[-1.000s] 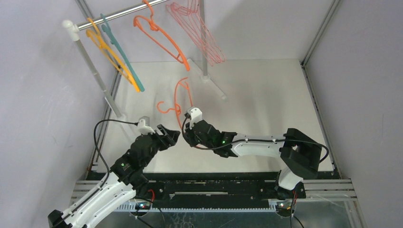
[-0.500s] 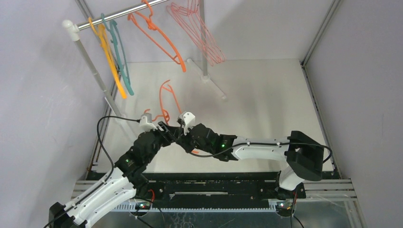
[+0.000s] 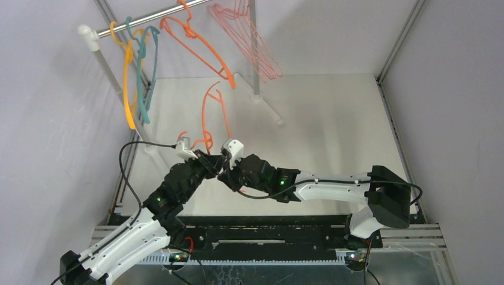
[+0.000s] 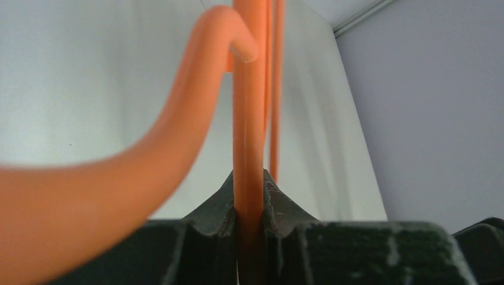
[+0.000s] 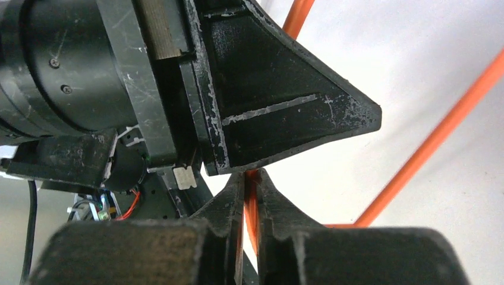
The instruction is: Organize the hangers
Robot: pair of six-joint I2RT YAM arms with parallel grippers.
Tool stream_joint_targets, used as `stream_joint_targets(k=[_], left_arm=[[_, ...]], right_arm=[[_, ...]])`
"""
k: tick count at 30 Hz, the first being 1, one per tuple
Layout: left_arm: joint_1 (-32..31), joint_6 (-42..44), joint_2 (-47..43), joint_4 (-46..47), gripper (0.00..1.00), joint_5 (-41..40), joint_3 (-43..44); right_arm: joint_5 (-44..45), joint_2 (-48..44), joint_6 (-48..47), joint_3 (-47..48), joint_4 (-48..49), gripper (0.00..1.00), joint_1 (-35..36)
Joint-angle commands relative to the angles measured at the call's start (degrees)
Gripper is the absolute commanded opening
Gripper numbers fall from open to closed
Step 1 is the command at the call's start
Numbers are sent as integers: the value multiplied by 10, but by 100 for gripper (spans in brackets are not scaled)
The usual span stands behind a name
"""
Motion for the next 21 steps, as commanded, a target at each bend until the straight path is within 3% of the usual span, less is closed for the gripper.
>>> stream_joint_targets(k=[1,7,12,21], left_arm=[[6,86,13,-57,0,-35,52],[6,145,54,-161,0,-90,124],[8,142,67,-229,0,-147,153],[10,175,144,-327,0,-218,309]], right_arm=[[66,-38,-9,24,-32,16,7],[121,-73,4,24,-107,28,7],[141,-112,10,21,-160,42,6],[134,-180,0,19,-210,45,-14]])
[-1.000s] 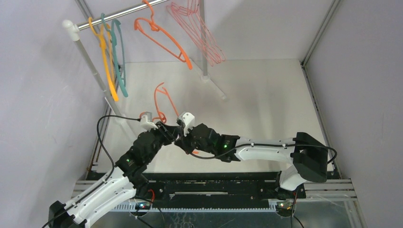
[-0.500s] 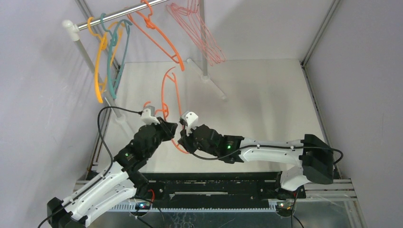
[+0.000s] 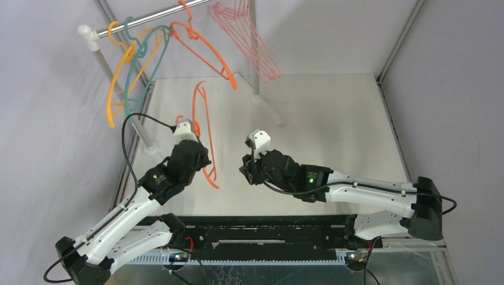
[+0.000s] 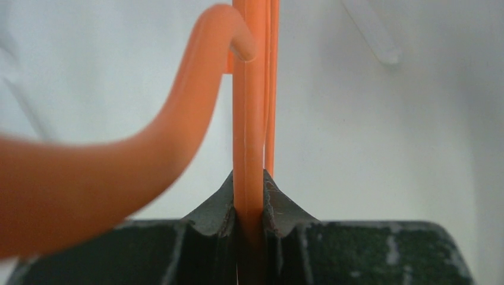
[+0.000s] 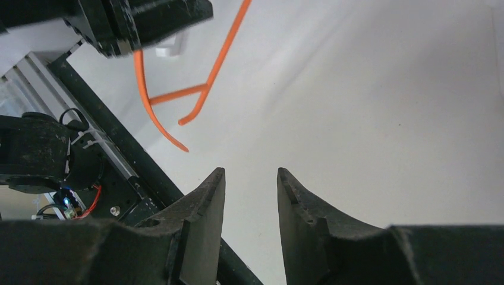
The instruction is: Organize the hangers
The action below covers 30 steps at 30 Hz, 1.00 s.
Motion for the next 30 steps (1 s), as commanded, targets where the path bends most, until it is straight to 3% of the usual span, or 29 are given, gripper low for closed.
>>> stream_joint_targets(k=[1,11,30], left_arm=[[6,48,35,-42,0,-77,119],[80,117,136,-101,0,-73,284],[95,156,208,-52,0,-97,371]], right_arm=[[4,-40,-7,12,-18,45,-11],[-18,-100,-6,-20,-26,45,-33],[-10,-137,18,-48,-60,44,-58]])
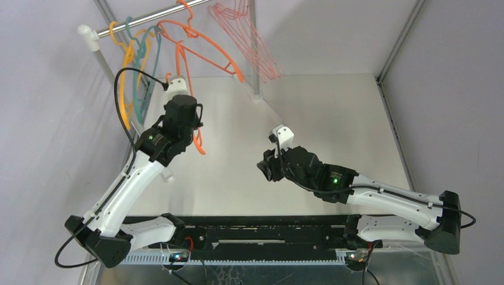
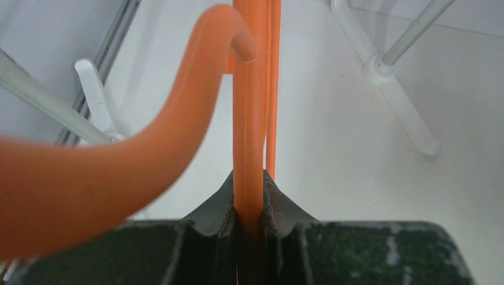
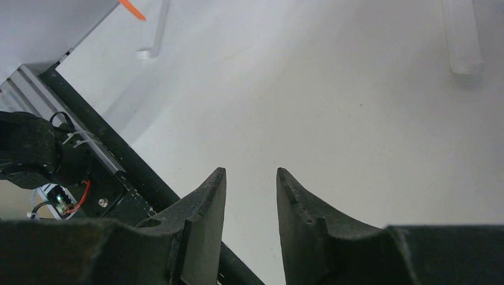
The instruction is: Organize the hangers
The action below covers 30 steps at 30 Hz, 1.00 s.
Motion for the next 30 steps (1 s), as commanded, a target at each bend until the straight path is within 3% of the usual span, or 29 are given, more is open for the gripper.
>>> stream_joint_targets(k=[1,22,30], left_arm=[[14,36,32,30,0,-23,81],[56,67,149,6,0,-82,259],[70,72,176,23,0,-82,270]], right_arm=[[5,-17,17,1,-9,44,-9],[23,-48,44,9,-75,42,-16],[31,-41,54,18,-95,42,-17]])
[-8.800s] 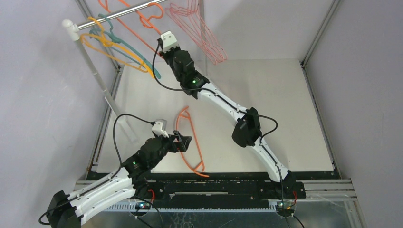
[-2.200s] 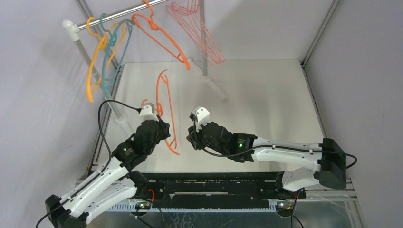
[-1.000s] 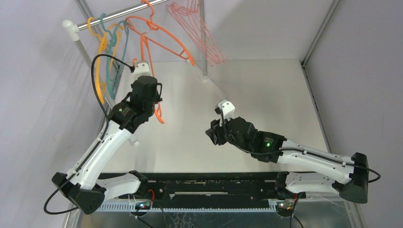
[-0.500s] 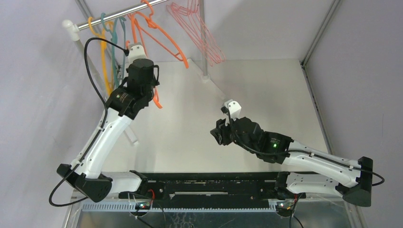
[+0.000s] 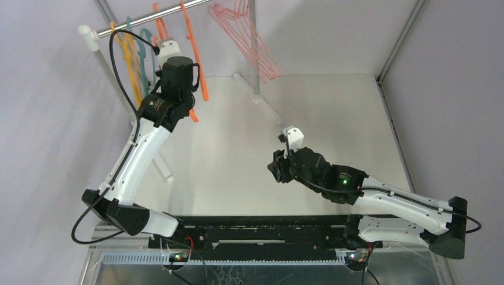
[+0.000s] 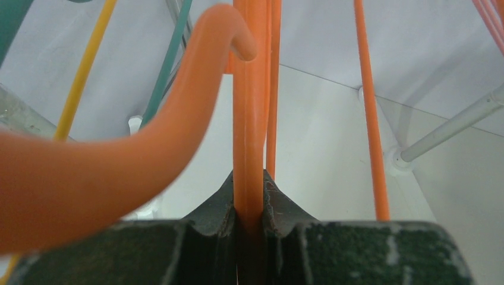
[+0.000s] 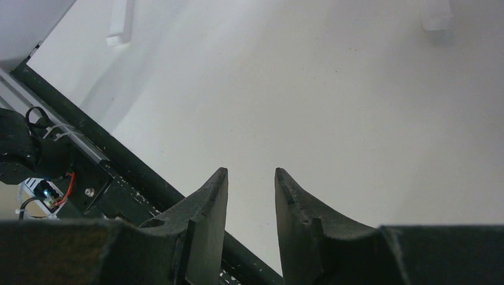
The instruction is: Organize the hangers
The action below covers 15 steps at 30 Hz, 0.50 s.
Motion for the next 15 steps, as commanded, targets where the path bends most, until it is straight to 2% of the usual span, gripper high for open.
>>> stream_joint_targets(k=[1,15], left_arm=[[10,15,5,30,0,-14,20],[46,2,-39,79,0,10,-62]], right_arm=[[12,2,18,19,-6,42,-4],[3,36,26,29,1,40,-1]])
